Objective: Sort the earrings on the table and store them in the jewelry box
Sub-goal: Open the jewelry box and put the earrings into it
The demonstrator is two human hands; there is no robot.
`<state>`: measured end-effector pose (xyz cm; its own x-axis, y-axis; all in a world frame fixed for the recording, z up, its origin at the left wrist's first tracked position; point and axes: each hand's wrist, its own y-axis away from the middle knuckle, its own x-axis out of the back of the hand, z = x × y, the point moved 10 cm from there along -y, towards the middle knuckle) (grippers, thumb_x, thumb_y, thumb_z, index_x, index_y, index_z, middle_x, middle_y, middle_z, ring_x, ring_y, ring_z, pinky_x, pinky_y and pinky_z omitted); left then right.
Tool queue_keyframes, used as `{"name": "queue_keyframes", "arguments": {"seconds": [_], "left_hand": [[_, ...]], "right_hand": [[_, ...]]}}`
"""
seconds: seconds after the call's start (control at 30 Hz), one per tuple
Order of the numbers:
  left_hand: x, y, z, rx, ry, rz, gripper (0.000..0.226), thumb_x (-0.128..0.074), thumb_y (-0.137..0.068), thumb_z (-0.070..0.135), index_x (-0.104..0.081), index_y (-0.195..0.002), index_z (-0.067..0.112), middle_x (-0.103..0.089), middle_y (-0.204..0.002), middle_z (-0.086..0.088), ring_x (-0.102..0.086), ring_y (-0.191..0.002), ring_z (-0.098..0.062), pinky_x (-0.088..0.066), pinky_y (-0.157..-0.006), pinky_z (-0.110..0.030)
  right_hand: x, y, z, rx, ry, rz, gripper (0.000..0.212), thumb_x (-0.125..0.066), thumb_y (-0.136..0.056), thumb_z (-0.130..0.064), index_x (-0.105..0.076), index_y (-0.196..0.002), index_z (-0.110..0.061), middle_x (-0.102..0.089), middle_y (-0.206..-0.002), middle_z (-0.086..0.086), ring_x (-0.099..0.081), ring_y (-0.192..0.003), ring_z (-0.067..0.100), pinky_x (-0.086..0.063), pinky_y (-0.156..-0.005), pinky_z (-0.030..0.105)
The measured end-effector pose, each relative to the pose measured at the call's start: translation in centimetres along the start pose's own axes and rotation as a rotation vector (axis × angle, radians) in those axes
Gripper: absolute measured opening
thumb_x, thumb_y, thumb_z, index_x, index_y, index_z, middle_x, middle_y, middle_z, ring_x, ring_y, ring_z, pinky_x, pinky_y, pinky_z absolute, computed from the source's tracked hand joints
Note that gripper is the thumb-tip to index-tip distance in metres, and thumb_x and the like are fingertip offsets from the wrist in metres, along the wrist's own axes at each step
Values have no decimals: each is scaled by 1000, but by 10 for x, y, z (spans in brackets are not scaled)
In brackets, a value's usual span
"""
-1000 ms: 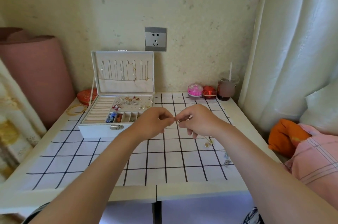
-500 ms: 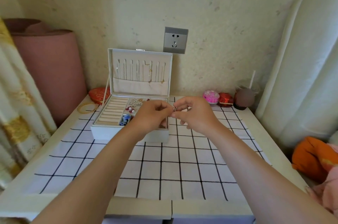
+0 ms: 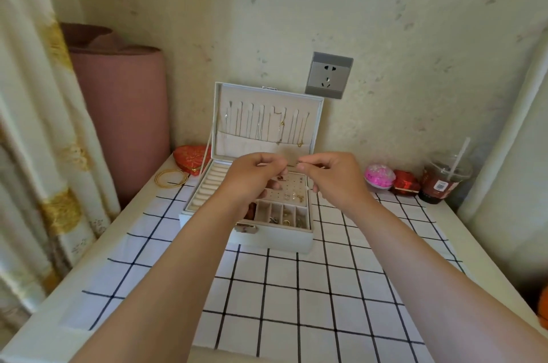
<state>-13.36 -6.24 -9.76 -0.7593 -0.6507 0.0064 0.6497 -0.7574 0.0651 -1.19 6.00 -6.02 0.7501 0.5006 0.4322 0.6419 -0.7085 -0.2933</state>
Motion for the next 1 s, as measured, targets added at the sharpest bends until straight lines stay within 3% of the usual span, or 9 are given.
{"name": "queue_keyframes", "arguments": {"seconds": [0.07,0.17,0.33,0.43,0.57,0.73,0.87,0.93,1.0], "left_hand": [[9,-5,0,-1,11,49,12,-65,-93,27,-72,-97,17,-76,-90,5,-64,-61,-5,-46,-58,-21],[17,-12,2,-11,24,75,14,-65,-93,29,-72,-96,17,-76,-92,6,-66,-66,-5,-47,-56,-19],[19,-21,1,-14,97,73,15,-68,-92,28,-71,-101,16,-75,-94,6,-66,-70,-6,-52,-58,-18],[19,-25,-3,9,161,70,16,-70,-90,25,-71,-101,13,-74,-90,2,-64,-66,-7,-52,-57,-19],[20,-27,-8,26,146,81,15,-73,-88,24,-73,-99,13,-76,-92,-7,-64,-73,-12,-55,-67,-23],[21,-25,-6,9,135,111,20,-77,-84,29,-76,-96,13,-76,-90,0,-66,-73,-9,-54,-65,-20],[16,-24,-9,26,142,101,22,-79,-80,33,-75,-95,18,-76,-94,-3,-66,-79,-12,-52,-64,-21],[13,-23,-9,29,152,97,20,-79,-81,34,-75,-94,19,-72,-88,-1,-63,-76,-12,-51,-65,-24],[11,-23,-8,18,170,101,18,-77,-82,34,-74,-93,21,-70,-82,2,-61,-68,-10,-50,-61,-24]], "right_hand": [[-4,-9,5,29,172,-16,7,-76,-86,-22,-79,-91,-26,-69,-79,-21,-62,-68,-8,-49,-72,19],[-16,-17,8,68,449,-71,4,-74,-86,-28,-78,-86,-30,-62,-86,-24,-60,-91,0,-49,-84,26],[-34,-23,6,143,662,-136,12,-71,-86,-20,-78,-76,-23,-70,-84,-10,-64,-83,10,-52,-74,30],[-41,-27,10,152,684,-163,11,-72,-85,-23,-78,-76,-28,-63,-75,-19,-60,-79,4,-47,-67,26],[-50,-28,9,212,744,-200,11,-71,-86,-26,-77,-79,-31,-52,-69,-25,-54,-75,0,-39,-59,22],[-55,-28,12,198,694,-307,10,-69,-89,-27,-78,-85,-30,-60,-77,-21,-63,-82,5,-50,-70,28],[-40,-33,6,133,469,-247,11,-67,-92,-20,-75,-90,-28,-62,-84,-21,-60,-86,0,-47,-83,25],[-33,-34,-3,106,316,-220,12,-67,-92,-17,-74,-90,-27,-67,-85,-18,-59,-73,-6,-47,-78,21],[-31,-32,-12,45,96,-241,10,-68,-90,-15,-76,-89,-21,-73,-82,-8,-55,-52,4,-47,-61,17]]}}
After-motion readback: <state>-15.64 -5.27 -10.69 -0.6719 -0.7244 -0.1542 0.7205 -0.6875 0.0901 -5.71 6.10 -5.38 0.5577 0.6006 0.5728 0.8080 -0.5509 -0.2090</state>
